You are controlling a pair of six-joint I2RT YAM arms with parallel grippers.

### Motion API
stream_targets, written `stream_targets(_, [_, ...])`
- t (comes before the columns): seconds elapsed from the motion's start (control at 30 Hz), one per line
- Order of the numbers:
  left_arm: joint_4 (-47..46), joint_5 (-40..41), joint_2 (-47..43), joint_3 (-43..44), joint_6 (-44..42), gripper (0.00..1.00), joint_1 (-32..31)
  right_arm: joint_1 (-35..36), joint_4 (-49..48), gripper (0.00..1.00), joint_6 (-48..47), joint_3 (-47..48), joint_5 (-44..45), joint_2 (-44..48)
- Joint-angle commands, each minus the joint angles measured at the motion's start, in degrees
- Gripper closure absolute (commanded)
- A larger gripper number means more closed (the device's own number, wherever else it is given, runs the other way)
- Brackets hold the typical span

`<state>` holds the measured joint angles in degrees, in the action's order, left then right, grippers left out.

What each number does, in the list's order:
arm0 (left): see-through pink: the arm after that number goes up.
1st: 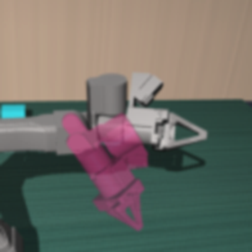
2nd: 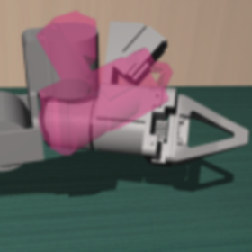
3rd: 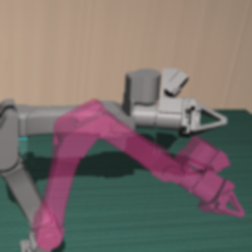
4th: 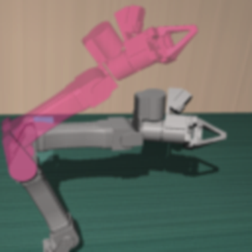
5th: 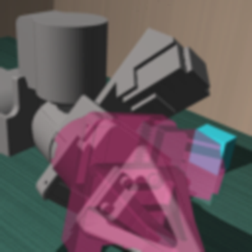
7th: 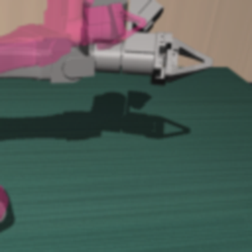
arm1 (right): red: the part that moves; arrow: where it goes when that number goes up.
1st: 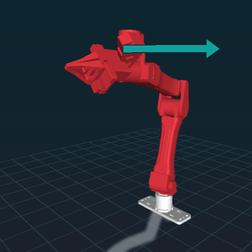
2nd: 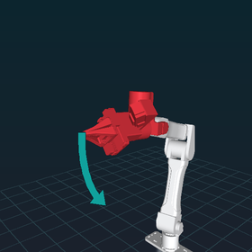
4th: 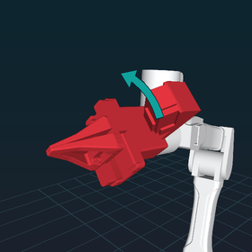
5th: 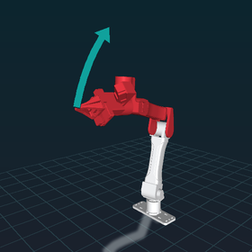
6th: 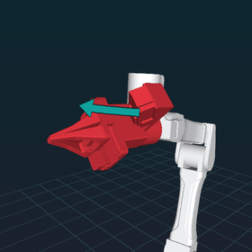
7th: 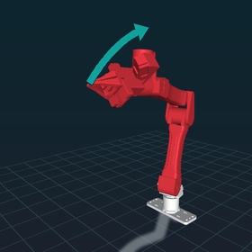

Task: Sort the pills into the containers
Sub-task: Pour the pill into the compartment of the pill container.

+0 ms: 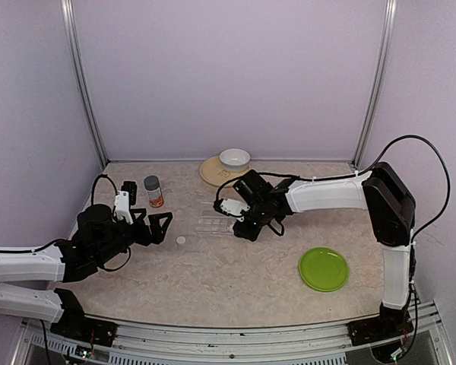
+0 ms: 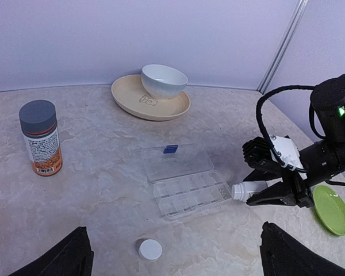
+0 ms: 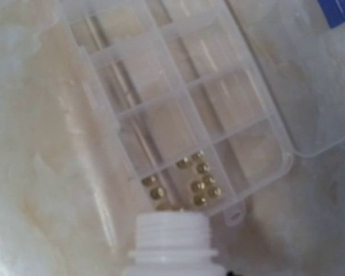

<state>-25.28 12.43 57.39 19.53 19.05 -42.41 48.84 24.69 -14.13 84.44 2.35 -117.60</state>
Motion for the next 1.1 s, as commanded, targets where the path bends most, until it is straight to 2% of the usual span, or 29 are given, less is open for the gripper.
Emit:
stream_targets(0.0, [-1.2, -0.3, -0.3, -0.6, 0.1, 0.01, 0.4, -0.4, -2.6, 1.00, 0.3, -2.4, -0.4, 0.2])
stream_targets(1.07, [-1.1, -0.2, -0.5, -0.6, 0.1, 0.01, 0.4, -0.5, -20.0, 1.00, 2.6, -14.3, 0.8, 5.9])
